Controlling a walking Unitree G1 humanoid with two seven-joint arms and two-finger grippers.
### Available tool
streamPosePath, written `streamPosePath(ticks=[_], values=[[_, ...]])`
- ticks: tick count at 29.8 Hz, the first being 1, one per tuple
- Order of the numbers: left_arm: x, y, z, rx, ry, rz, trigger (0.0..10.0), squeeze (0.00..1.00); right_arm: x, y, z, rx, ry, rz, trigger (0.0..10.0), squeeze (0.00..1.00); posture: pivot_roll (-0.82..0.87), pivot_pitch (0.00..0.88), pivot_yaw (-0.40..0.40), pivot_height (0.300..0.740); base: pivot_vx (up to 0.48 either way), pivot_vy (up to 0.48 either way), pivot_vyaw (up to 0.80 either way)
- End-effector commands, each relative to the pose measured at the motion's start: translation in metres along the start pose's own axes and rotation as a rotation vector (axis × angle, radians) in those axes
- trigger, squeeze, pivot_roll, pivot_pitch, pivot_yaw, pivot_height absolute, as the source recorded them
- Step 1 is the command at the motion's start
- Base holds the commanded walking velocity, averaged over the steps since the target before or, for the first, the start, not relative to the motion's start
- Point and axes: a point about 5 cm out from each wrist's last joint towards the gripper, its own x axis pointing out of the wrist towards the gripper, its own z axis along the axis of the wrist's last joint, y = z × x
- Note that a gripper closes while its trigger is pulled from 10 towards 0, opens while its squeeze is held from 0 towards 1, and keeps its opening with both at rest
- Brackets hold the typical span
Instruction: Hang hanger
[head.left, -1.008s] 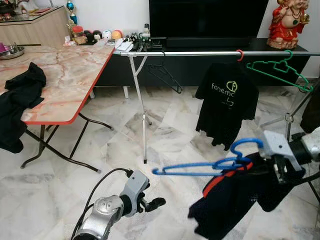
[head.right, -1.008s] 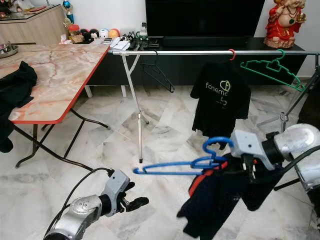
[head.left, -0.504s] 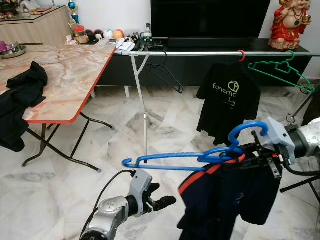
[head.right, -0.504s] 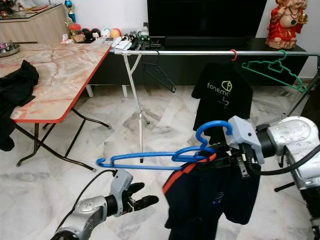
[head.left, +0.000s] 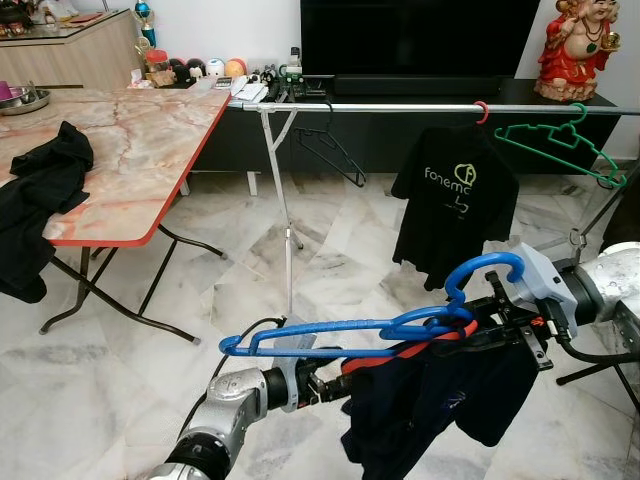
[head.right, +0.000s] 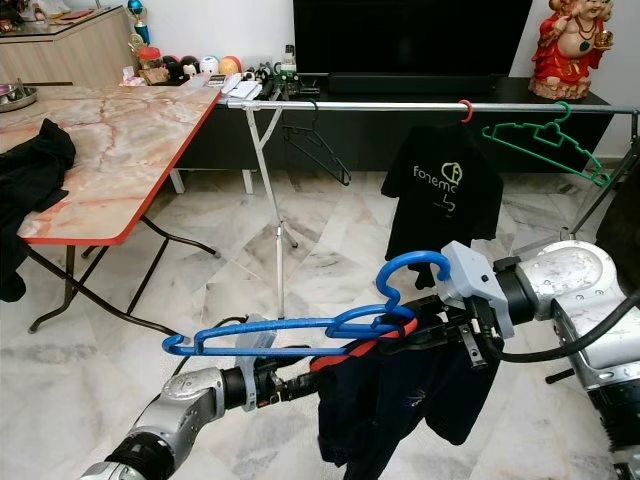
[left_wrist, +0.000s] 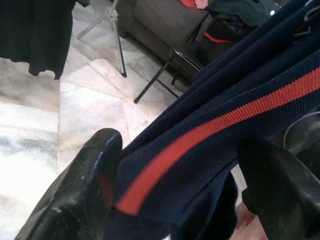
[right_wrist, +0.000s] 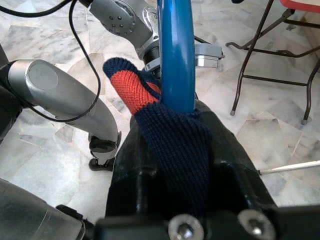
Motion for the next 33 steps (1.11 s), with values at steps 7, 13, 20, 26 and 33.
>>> streamPosePath(ticks=[7,13,20,26,33], values=[[0.006,0.007,0.02,0.072,-0.058,0.083,10.0,0.0,0.001,0.002,0.005,-0.026,0.011,0.017,0.0,0.0,-0.05,0.053,-0.034,0.74,0.0,0.0,0.0],[0.008,-0.002,0.013,0.073,-0.013,-0.051,10.0,0.0,0.001,0.001,0.002,-0.02,0.026,0.014,0.0,0.0,-0.05,0.051,-0.035,0.74,0.0,0.0,0.0],[0.011,-0.011,0.007,0.081,0.035,-0.17,10.0,0.0,0.003,0.001,0.0,-0.018,0.041,0.017,0.0,0.0,-0.05,0.049,-0.039,0.74,0.0,0.0,0.0],[0.006,-0.013,0.003,0.09,0.072,-0.23,10.0,0.0,0.001,-0.001,-0.005,-0.007,0.066,0.002,0.0,0.0,-0.04,0.046,-0.041,0.74,0.0,0.0,0.0],[0.002,-0.013,-0.002,0.085,0.099,-0.259,10.0,0.0,0.001,-0.001,-0.006,-0.003,0.068,0.0,0.0,0.0,-0.05,0.047,-0.042,0.74,0.0,0.0,0.0]])
